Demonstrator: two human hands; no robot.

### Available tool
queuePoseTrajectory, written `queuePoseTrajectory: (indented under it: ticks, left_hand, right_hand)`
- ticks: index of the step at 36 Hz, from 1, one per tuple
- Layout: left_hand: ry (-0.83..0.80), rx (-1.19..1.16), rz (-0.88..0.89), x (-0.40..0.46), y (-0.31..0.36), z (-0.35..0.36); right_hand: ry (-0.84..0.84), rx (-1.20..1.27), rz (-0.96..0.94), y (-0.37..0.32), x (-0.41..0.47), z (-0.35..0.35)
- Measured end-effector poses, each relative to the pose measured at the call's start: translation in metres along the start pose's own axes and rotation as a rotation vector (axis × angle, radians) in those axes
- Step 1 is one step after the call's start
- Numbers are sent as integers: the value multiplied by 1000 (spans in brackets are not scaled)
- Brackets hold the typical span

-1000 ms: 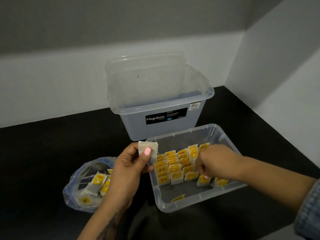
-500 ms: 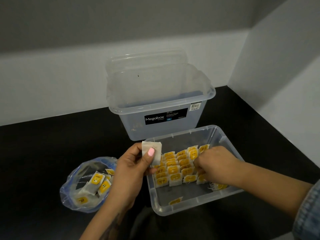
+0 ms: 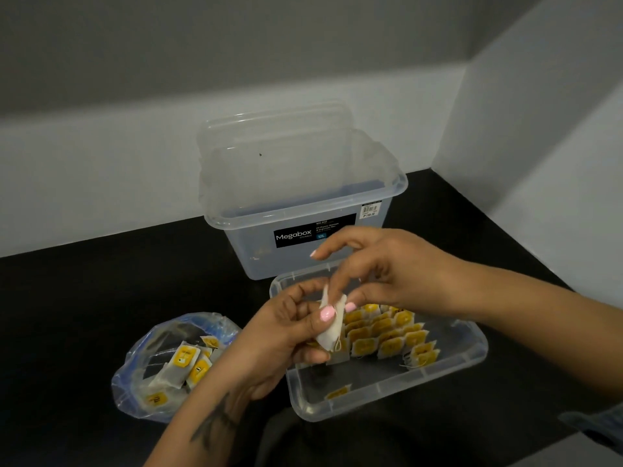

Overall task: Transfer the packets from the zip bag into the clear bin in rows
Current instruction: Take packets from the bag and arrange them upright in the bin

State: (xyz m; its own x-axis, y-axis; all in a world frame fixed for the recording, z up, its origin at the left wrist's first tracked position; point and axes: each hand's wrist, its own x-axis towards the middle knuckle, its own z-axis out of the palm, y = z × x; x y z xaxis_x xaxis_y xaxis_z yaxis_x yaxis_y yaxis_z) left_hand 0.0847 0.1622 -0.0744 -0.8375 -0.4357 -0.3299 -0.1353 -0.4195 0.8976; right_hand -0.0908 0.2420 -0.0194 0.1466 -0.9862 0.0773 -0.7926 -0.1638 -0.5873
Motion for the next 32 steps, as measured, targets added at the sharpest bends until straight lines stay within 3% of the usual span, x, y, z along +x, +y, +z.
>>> queuePoseTrajectory:
  ticks: [7, 12, 18, 32]
  left_hand:
    - [32, 160, 18, 2, -2, -2]
    - [142, 285, 114, 0, -3, -5]
    - [193, 277, 185, -2, -4, -6]
    - [250, 270, 217, -7, -5, -7]
  right_hand:
    - [-75, -68, 130, 2, -9, -6]
    - [-204, -403, 171, 10, -19, 2]
    - [-377, -480, 249, 24, -29, 27]
    - [-427, -663, 281, 48, -29, 57]
